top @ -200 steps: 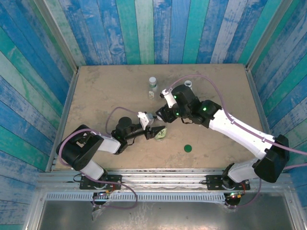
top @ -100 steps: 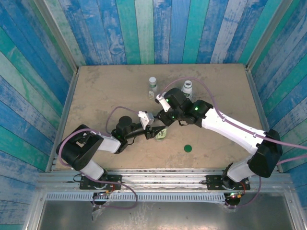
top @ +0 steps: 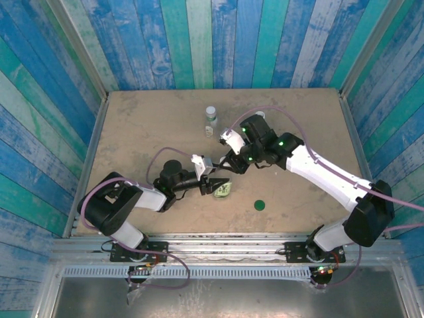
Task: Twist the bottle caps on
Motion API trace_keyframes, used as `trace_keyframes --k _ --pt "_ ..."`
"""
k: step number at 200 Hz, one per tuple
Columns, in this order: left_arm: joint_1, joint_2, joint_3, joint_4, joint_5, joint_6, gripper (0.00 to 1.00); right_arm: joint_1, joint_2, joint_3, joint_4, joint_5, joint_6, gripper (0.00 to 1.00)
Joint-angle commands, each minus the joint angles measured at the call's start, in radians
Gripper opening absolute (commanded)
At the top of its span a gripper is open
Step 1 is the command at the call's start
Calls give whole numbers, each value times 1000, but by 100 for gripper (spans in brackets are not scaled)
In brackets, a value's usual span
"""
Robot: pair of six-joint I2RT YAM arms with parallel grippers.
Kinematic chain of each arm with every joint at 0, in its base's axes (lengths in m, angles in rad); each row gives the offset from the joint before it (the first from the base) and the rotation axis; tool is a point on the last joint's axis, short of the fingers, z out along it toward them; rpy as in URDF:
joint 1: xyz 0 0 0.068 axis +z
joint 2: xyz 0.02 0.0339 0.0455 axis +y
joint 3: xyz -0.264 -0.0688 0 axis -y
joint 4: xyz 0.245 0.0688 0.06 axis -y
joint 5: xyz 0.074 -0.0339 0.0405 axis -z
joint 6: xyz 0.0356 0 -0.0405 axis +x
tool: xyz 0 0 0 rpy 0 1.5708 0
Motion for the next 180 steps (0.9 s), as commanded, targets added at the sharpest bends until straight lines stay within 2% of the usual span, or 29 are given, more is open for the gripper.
trace_keyframes --k 1,20,37,64,102,134,163,180 --pt "7 -4 -13 -38 12 3 56 -5 2 31 -51 -113 -127 36" --pt "8 -16 -19 -45 -6 9 56 -5 5 51 -53 -101 -98 40" --pt "8 -24 -23 -49 -18 17 55 6 -6 50 -41 -49 -53 57" --pt "7 -30 -26 -50 -23 18 55 30 -51 31 -13 88 15 70" --pt "7 -38 -33 -49 -38 24 55 90 -91 43 -12 374 185 72" --pt "8 -44 -35 -57 -54 33 56 195 -80 61 -28 557 313 72" --pt "7 -44 -36 -54 -56 34 55 226 -32 94 -81 602 398 72" --pt "6 -44 -36 -55 -58 35 56 229 -8 110 -96 590 413 68"
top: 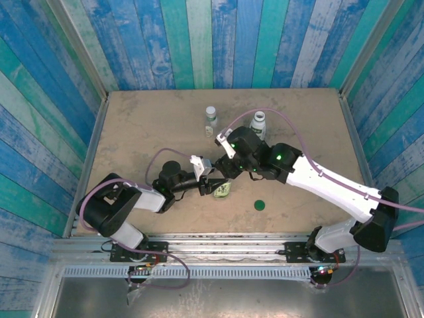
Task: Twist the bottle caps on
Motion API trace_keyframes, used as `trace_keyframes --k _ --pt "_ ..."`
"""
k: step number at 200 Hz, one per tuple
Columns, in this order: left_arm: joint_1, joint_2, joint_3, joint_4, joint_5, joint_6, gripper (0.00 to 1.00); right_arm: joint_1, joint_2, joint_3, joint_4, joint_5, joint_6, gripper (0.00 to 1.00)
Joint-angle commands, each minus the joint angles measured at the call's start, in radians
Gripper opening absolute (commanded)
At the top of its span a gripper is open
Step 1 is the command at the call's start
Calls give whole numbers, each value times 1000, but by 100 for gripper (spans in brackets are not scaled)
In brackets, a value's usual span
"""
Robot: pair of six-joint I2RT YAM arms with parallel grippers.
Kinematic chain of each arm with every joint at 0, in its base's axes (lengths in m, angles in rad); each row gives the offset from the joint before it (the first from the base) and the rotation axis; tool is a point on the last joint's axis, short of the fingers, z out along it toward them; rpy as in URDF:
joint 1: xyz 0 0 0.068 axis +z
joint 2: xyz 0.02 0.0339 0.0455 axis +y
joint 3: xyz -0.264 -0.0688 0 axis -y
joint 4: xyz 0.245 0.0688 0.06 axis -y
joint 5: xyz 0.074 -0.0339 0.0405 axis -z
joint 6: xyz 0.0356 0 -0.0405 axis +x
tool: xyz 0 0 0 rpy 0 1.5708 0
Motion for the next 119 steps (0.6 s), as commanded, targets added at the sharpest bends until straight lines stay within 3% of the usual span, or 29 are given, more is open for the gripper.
trace_keyframes --k 1,69,119 --pt "4 -29 -20 -55 -29 24 55 3 39 37 -50 66 85 67" --pt "4 -31 -20 -60 -31 26 56 3 84 58 -66 27 67 56" --pt "4 -37 -19 -63 -28 28 55 -1 85 55 -67 8 39 42"
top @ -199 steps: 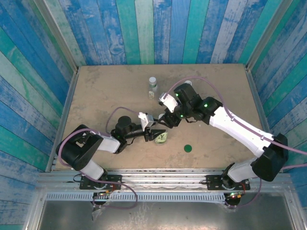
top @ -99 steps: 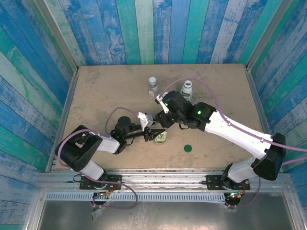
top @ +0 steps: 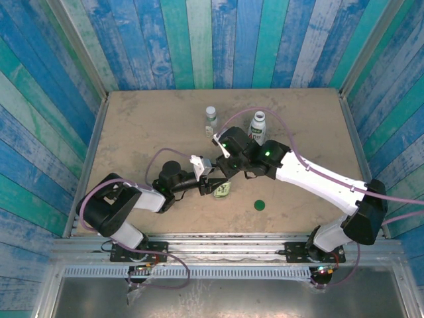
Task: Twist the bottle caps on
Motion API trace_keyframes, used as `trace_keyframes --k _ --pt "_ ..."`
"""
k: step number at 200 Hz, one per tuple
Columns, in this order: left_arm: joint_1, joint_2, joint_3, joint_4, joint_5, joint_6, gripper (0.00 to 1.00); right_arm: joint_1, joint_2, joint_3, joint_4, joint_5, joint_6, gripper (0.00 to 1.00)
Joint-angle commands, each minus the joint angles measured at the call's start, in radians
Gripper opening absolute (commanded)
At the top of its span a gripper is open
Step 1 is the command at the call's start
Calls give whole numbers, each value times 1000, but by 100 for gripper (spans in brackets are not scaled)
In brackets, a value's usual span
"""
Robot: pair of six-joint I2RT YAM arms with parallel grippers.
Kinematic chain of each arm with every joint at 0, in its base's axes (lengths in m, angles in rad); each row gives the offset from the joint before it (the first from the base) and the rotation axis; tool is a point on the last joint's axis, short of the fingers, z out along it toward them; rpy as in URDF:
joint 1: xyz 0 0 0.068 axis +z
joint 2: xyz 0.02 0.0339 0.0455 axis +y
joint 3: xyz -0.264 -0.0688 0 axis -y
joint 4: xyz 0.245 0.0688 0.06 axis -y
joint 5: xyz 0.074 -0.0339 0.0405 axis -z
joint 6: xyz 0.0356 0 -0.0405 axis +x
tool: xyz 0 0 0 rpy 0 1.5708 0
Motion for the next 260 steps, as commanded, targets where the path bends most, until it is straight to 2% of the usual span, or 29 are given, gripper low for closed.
trace_keyframes --k 1,26,87,133,187,213,231,260 --pt "4 -37 -19 -63 -22 27 56 0 3 24 -21 -11 -18 42" --pt "5 -41 -21 -63 -15 25 56 -25 -10 16 -17 -72 -77 39" --pt "5 -51 -22 -66 3 26 56 -167 -41 4 -2 -444 -408 40" --pt "4 -35 -20 -59 7 27 55 -241 -38 3 0 -631 -559 39" --pt "5 -47 -22 -63 11 34 56 -254 -31 1 -18 -659 -665 42" --pt "4 -47 -22 -61 11 33 56 -256 -24 19 -12 -656 -595 38" --pt "5 -42 -23 -55 15 32 56 -254 -43 -3 20 -665 -563 44" --pt "5 -49 -25 -49 12 27 56 -254 -66 -64 59 -603 -537 46"
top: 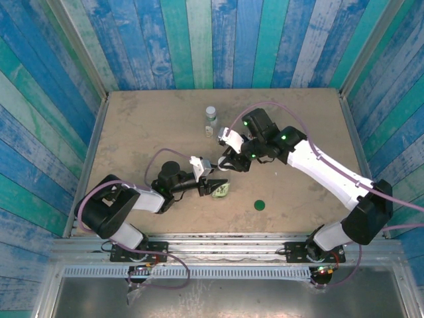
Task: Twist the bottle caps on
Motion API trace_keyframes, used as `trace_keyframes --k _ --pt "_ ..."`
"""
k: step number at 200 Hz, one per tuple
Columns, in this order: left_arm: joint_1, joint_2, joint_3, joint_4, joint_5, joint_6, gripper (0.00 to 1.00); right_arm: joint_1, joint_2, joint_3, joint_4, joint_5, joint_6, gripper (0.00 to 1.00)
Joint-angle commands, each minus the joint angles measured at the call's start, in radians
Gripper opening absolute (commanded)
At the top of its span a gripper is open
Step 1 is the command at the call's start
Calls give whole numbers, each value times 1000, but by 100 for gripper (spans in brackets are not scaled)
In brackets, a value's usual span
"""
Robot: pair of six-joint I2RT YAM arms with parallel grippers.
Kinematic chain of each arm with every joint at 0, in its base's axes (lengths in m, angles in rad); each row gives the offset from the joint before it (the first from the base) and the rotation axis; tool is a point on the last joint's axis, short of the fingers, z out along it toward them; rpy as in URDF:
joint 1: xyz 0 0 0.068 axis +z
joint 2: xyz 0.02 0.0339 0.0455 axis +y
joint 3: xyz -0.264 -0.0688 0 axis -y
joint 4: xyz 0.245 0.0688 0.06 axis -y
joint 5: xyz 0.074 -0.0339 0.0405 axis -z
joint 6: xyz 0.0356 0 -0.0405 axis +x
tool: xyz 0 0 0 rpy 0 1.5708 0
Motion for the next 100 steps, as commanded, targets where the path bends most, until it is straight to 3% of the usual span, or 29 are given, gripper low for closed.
trace_keyframes --k 1,100 --pt "3 -29 -14 -35 -10 7 56 -5 -41 -37 36 18 46 47" --pt "3 -31 -20 -27 -17 8 56 -3 -60 -83 91 123 182 43"
